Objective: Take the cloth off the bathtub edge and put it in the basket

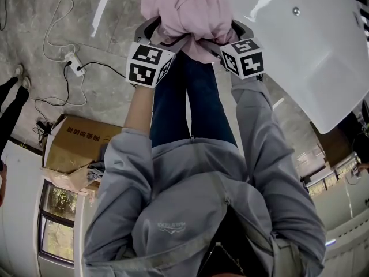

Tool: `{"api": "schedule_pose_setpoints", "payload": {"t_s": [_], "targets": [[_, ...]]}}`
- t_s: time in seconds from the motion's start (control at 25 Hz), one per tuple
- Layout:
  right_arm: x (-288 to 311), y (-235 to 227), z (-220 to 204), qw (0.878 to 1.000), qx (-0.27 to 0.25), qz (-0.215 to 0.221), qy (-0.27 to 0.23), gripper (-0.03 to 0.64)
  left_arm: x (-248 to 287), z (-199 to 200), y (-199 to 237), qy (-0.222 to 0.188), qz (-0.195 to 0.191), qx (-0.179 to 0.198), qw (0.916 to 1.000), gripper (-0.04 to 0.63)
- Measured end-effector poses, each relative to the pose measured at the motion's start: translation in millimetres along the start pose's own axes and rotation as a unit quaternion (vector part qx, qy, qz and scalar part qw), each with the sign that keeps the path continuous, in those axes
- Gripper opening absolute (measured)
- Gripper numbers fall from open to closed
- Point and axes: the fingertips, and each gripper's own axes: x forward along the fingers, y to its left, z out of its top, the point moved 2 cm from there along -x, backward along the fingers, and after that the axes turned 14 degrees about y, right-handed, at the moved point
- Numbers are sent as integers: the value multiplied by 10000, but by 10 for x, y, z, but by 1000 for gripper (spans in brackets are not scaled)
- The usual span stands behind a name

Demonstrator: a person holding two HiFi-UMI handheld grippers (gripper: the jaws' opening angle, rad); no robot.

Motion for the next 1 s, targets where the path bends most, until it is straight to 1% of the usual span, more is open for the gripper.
{"api": "schedule_pose_setpoints", "payload": {"t_s": [0.04, 0.12, 0.24, 0.32, 0.4, 0.44, 0.48, 0.6, 0.68, 0.8, 1.0], "targets": [[-2, 11, 11, 10000, -68, -7, -16, 488, 19, 11, -7, 31, -35, 7, 10000, 364], [-4, 61, 34, 9997, -250, 5, -51, 450, 49, 25, -16, 105, -106, 20, 9999, 364], [-26, 149, 69, 9982, -581, -85, -83, 358, 71, 30, -26, 231, -226, -34, 9995, 362], [-82, 196, 111, 9964, -801, -233, -147, 294, 69, 48, -30, 297, -304, -175, 9989, 362], [-158, 248, 164, 9958, -838, -252, -283, 228, 54, 75, -37, 309, -386, -347, 9982, 360], [-191, 282, 182, 9962, -764, -189, -362, 162, 39, 86, -47, 299, -426, -408, 9978, 359], [-218, 314, 191, 9968, -656, -121, -429, 146, 19, 95, -64, 286, -458, -433, 9976, 339], [-316, 406, 196, 9974, -455, -47, -551, 130, -87, 122, -158, 215, -524, -367, 9977, 217], [-415, 470, 230, 9972, -447, -44, -593, 126, -184, 159, -206, 146, -557, -351, 9977, 173], [-582, 579, 289, 9965, -573, -30, -615, 124, -361, 209, -264, 70, -558, -340, 9978, 147], [-982, 780, 423, 9941, -807, -17, -720, 121, -780, 363, -406, -157, -447, -311, 9984, 138]]}}
